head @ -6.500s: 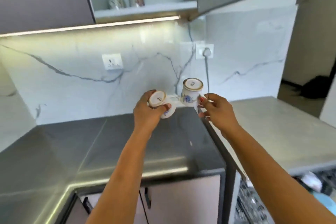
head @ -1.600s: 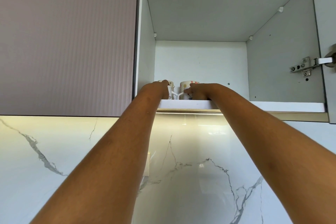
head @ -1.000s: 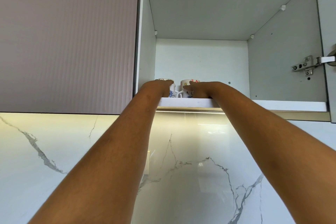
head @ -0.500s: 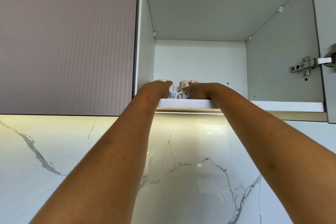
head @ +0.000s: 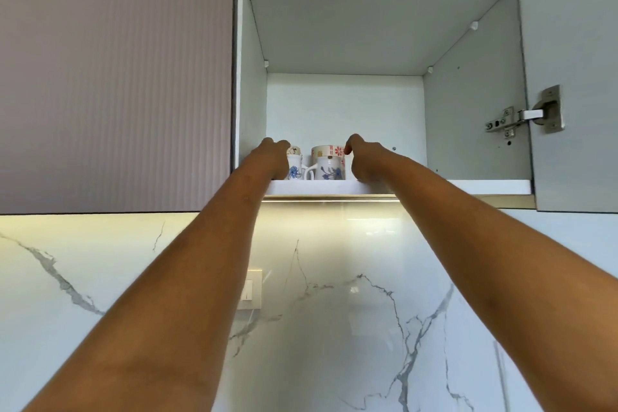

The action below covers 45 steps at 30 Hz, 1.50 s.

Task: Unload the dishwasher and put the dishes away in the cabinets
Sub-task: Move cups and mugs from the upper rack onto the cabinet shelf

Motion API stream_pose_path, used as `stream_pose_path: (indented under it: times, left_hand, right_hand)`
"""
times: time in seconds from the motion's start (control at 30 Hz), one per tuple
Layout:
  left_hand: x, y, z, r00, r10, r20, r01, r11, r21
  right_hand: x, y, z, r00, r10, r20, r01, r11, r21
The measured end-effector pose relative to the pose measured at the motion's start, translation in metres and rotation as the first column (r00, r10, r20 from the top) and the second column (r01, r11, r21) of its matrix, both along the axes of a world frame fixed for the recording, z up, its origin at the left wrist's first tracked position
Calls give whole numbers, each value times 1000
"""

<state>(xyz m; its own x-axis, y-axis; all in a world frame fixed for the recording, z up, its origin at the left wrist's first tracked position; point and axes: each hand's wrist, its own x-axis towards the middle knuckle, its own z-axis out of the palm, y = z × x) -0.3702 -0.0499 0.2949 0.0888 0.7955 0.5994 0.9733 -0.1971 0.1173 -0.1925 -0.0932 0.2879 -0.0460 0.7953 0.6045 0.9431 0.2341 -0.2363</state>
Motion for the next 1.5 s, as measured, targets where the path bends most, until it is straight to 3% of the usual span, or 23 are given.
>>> stream_pose_path:
  times: [0.17,0.27,0.37,0.47,0.57,0.73,0.93,1.13,1.4,1.5]
  left_hand:
    - [6,-29,-10,998,-48,38,46,998,44]
    - [26,-58,-43,990,-137,25,130,973,189]
    - [56,-87,-94,961,-271,-60,264,822,505]
    - [91,-119,-152,868,-495,27,402,734,547]
    - [125,-148,-210,752,-633,185,518,741,428]
    - [180,-223,-305,612,-678,408,667,719,195]
    - [254,-354,-427,481,-561,674,822,557,-123]
    - [303,-440,-530,514,-446,732,855,338,-394]
    - [340,-460,-600,668,-327,668,741,209,-638]
    - [354,-455,-619,728,-278,627,680,178,-711]
  right_hand:
    - [35,-35,-26,1000,-6,-30,10,987,159]
    - [46,-59,-57,998,-42,-55,58,943,327]
    - [45,-84,-93,986,57,-158,11,916,402]
    - [50,-108,-140,970,117,-211,-28,923,384]
    - [67,-135,-189,959,136,-248,-59,954,292]
    - [117,-208,-273,912,105,-396,-54,989,137]
    - [188,-331,-393,830,-162,-534,166,985,-42]
    - [245,-429,-484,666,-445,-599,346,895,-281]
    - [303,-482,-583,437,-694,-572,398,720,-569]
    - [318,-491,-608,451,-747,-488,361,653,-666]
